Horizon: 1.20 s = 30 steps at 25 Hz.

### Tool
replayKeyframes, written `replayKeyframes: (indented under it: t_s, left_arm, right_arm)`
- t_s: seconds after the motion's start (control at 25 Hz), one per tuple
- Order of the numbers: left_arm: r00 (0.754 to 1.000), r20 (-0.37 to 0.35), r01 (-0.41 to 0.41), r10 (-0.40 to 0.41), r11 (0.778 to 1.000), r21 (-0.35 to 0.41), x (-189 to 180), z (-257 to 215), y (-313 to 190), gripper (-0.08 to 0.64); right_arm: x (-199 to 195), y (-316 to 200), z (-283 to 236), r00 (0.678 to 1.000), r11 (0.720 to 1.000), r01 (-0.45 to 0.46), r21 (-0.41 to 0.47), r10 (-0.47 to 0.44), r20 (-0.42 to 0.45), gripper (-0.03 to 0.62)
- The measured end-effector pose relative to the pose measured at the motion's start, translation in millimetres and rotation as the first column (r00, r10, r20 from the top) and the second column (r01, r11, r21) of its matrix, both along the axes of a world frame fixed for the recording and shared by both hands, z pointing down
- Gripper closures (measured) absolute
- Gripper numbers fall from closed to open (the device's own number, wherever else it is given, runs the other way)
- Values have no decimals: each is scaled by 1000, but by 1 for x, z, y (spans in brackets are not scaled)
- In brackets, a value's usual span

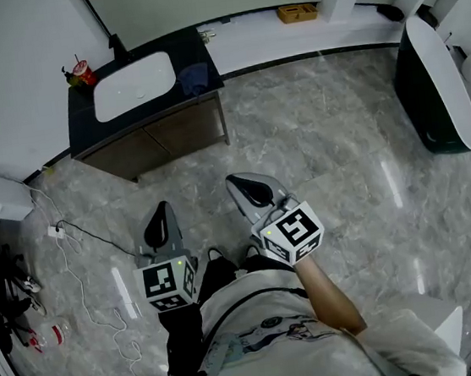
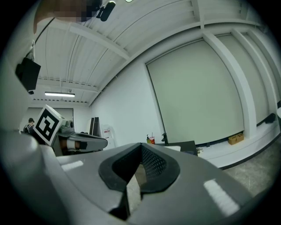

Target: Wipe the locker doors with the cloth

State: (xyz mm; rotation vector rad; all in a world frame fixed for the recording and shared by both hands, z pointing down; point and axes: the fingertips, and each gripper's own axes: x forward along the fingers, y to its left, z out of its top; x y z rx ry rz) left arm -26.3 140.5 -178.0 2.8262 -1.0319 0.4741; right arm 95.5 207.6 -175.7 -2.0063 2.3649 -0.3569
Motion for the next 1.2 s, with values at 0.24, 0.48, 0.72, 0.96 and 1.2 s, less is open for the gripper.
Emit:
replayKeyframes:
  t_s: [0.24,0.48,0.72,0.96,1.2]
  left_arm:
    - [1000,-2,19,-19,1000,-21,-3,12,-34,560]
    - [999,-34,-10,8,998,-64,11,31,-99,560]
    - [996,-45,-80,77,995,-58,35,26,-176,560]
    - [996,-38,-85,82,992,-90,30,37,-241,560]
    - [998,-4,-61,61,988,-139,29,59,-282,560]
  right_arm:
    - [6,-26,13,1000,999,-10,-30,10,2,588]
    - [18,-78,25,999,997,-46,-62,44,-25,588]
    - [28,-156,18,997,996,-67,-63,65,-34,588]
    - [28,-223,29,998,994,-63,-90,61,-25,588]
    - [33,-262,67,999,980,-50,-195,46,-25,587]
